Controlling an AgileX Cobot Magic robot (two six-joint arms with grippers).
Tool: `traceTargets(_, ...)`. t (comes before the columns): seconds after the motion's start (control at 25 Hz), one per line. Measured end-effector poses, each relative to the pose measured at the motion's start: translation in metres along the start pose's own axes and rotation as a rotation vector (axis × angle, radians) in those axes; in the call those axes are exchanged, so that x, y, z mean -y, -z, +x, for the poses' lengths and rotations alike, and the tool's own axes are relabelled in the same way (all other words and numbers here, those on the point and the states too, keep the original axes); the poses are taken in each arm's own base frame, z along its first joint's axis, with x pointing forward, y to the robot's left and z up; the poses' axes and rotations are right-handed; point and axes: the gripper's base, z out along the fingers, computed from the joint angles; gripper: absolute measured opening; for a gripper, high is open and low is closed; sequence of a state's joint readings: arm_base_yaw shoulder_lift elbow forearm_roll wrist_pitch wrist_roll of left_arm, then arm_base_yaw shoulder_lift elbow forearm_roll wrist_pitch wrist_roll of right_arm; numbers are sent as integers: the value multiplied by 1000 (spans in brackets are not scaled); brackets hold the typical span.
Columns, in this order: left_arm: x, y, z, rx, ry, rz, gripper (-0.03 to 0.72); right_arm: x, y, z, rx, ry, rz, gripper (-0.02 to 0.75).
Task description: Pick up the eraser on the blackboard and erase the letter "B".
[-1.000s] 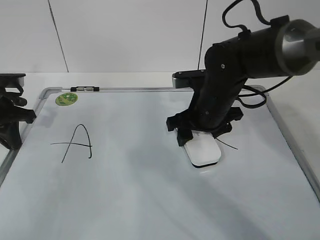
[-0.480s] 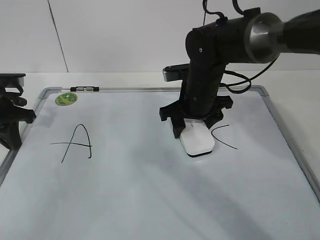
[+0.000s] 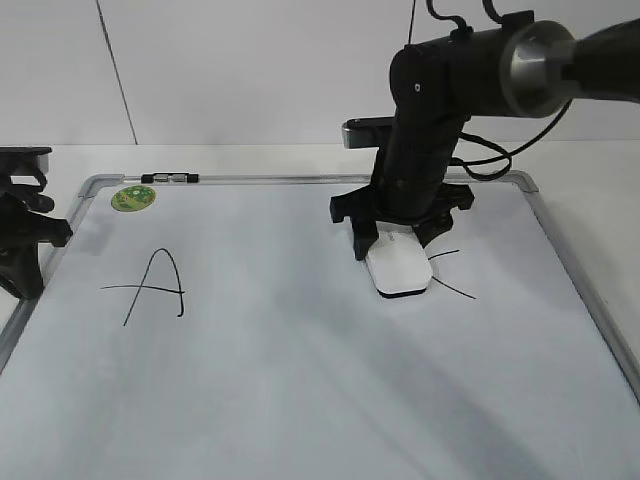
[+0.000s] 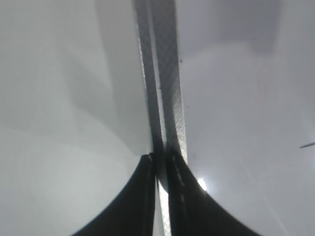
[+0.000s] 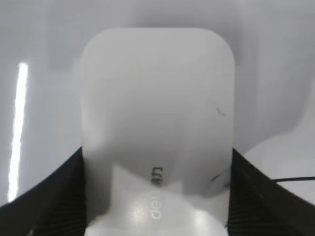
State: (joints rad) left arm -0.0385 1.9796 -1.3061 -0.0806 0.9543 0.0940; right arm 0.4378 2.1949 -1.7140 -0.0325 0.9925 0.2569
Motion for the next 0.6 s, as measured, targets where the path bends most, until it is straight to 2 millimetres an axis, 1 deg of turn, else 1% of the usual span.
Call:
traceTargets(0.08,0,0,0,0,-1,0,20,3,0,-1,3,-8,-1,519)
traceTargets(0.28,0,0,0,0,-1,0,20,3,-1,-1,-3,-18,-14,519)
traceTargets(0.4,0,0,0,0,-1,0,20,0,-1,0,-7,-11,-33,519)
traceTargets(0.6,0,0,1,-11,-3,-2,20,-10,0,2,-4,31,-30,519)
